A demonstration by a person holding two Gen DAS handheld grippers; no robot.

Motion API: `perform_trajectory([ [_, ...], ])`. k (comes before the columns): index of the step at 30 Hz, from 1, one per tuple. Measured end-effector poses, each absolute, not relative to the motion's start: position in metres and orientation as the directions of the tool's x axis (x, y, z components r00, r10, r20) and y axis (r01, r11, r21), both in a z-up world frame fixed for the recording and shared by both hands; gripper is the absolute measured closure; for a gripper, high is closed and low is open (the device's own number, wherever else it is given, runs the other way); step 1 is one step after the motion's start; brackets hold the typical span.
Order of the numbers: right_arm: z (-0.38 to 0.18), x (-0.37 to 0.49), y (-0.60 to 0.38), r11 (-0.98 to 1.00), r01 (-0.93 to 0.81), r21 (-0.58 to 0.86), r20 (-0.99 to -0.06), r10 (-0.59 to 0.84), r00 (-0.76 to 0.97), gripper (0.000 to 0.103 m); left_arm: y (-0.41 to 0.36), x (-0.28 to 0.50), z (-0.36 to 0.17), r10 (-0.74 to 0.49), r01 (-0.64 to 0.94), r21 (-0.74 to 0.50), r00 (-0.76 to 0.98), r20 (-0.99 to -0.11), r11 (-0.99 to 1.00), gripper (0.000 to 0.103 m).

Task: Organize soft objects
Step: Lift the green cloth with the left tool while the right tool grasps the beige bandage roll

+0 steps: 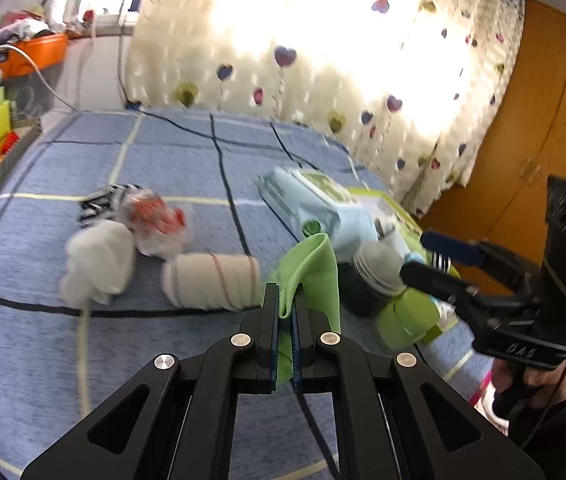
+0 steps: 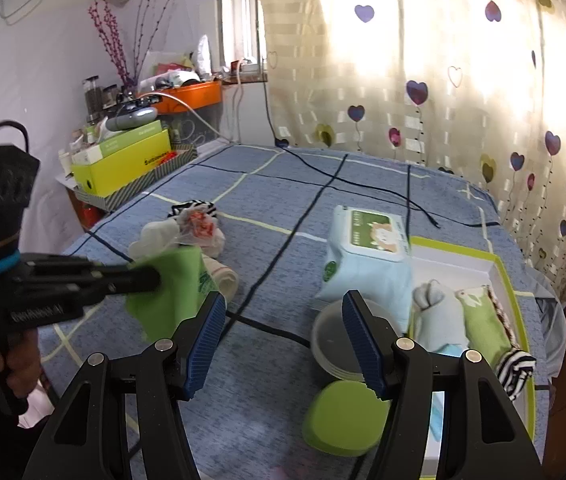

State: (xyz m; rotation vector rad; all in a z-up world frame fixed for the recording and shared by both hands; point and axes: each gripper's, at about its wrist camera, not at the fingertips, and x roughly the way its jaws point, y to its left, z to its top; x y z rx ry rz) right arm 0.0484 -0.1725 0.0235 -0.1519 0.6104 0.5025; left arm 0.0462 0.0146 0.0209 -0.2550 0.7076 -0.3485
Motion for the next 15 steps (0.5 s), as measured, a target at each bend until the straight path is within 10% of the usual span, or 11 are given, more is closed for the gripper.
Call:
perform_trajectory([
  [15,-0.001,0.073,-0.106,0.823,-0.567,0.039,-0.651,0.451,0.61,0.042,0.089,0.035,0.022,-0.303,0.104,-0.36,0.772,-0.559,0.927,0.098],
])
